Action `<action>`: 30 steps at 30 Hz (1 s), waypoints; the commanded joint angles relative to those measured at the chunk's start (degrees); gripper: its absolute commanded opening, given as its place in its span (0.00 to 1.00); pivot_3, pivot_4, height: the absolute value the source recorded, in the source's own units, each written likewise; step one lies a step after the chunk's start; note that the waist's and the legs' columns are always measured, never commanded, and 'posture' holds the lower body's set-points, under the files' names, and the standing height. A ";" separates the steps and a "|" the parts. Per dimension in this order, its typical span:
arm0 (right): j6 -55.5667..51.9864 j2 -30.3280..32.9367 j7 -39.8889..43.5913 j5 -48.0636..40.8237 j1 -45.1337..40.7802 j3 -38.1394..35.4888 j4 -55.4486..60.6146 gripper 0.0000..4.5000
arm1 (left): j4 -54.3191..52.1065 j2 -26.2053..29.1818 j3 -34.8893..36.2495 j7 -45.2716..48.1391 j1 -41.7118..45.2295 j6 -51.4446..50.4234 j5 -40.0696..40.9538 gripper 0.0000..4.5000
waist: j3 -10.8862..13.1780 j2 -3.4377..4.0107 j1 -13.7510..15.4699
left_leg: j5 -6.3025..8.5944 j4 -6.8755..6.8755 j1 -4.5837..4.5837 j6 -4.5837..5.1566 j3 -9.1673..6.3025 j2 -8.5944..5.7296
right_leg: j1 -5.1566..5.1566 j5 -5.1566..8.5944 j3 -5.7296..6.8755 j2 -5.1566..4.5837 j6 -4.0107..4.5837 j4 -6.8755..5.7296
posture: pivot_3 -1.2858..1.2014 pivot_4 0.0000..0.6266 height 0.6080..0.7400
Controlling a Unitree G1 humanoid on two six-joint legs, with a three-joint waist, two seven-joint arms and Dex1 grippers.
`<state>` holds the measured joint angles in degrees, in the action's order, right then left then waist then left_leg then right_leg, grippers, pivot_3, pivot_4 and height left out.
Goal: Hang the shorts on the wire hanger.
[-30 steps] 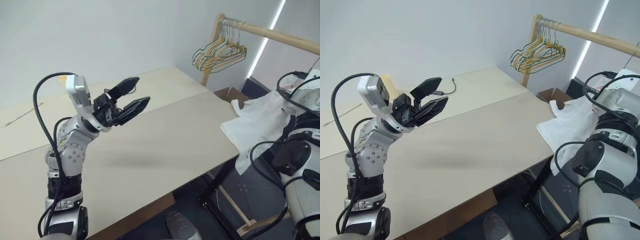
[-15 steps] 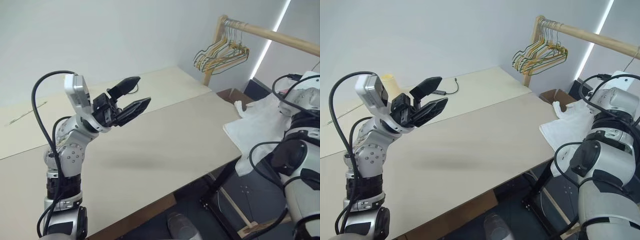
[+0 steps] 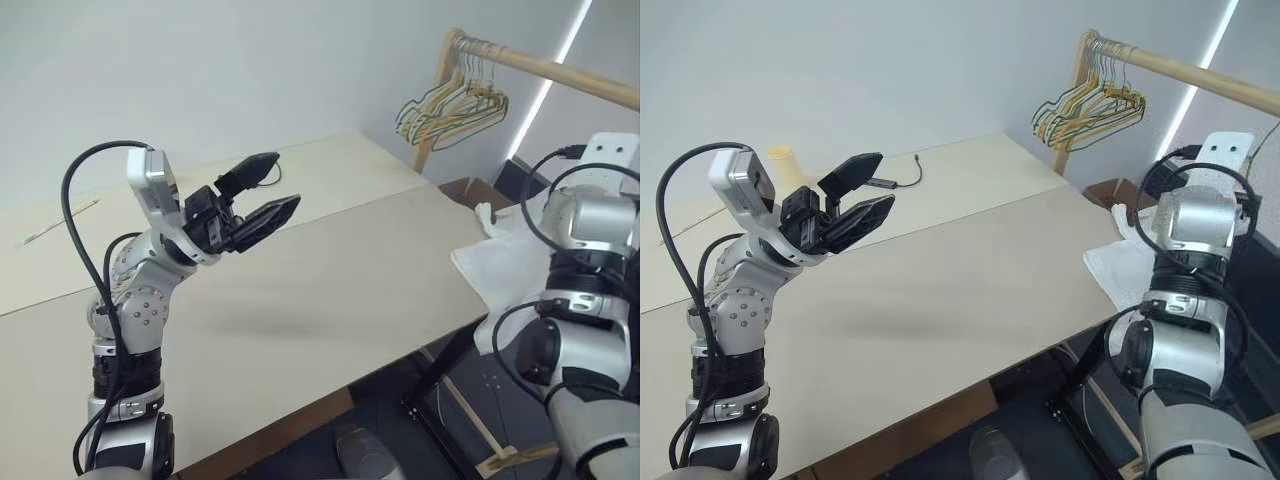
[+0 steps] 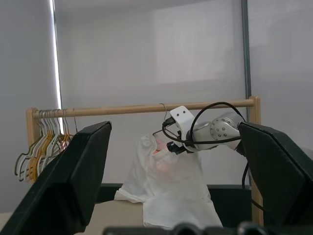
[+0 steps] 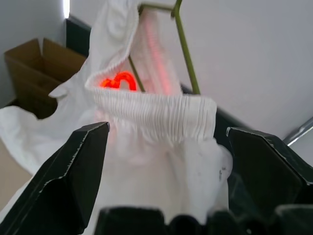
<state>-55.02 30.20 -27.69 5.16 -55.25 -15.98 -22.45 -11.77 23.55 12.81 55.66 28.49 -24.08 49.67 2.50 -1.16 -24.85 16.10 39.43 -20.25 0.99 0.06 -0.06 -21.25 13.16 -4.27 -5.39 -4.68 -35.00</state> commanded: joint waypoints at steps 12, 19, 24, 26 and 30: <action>23.98 0.32 11.82 13.15 5.54 20.89 14.64 0.99 | -3.12 0.72 0.18 -0.54 -1.33 0.15 1.02 1.00 | 0.01 0.00 0.33 | 0.00 -0.02 0.01 -0.01 -0.01 -0.01 | -0.03 0.06 0.01 0.02 -0.10 0.01 | 0.40 0.00 1.00; 29.91 -1.60 28.09 10.78 6.66 27.06 11.39 0.99 | -4.05 7.60 3.67 -0.85 -8.30 -0.87 -1.04 1.00 | 0.02 -0.02 0.79 | 0.00 -0.09 0.07 -0.01 -0.05 0.01 | -0.04 0.00 0.02 0.09 0.01 0.00 | 0.42 0.00 1.00; 27.49 -4.35 47.14 -3.53 10.85 23.21 17.22 0.99 | -6.55 12.63 6.98 -2.54 -18.70 -0.89 -3.63 1.00 | 0.04 -0.04 3.42 | 0.00 -0.24 0.03 -0.01 -0.13 0.11 | -0.19 -0.10 0.08 0.09 0.20 -0.02 | 0.46 0.00 1.00; 27.37 -3.66 52.41 -5.37 12.95 24.11 19.50 0.99 | -8.05 13.85 7.94 -3.12 -23.13 -0.43 -5.15 1.00 | 0.04 -0.04 5.24 | 0.00 -0.44 0.02 -0.01 -0.13 0.15 | -0.29 -0.08 0.08 0.08 0.23 -0.02 | 0.47 0.00 1.00; 28.81 -1.88 59.55 -5.80 17.10 27.16 22.40 0.99 | -11.74 14.51 9.04 -5.81 -30.48 0.66 -8.74 1.00 | 0.04 -0.03 10.21 | -0.04 -0.48 -0.65 -0.07 -0.11 0.12 | -1.18 -0.07 0.09 0.03 0.32 -0.20 | 0.50 0.00 1.00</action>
<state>-27.76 27.69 29.24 -0.17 -38.08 10.88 -3.15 -20.27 37.44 20.16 50.97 -1.80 -24.88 41.92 2.54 -1.18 -14.64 16.06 38.95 -21.02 0.92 -0.07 0.07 -22.56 13.08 -4.16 -5.37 -4.35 -35.20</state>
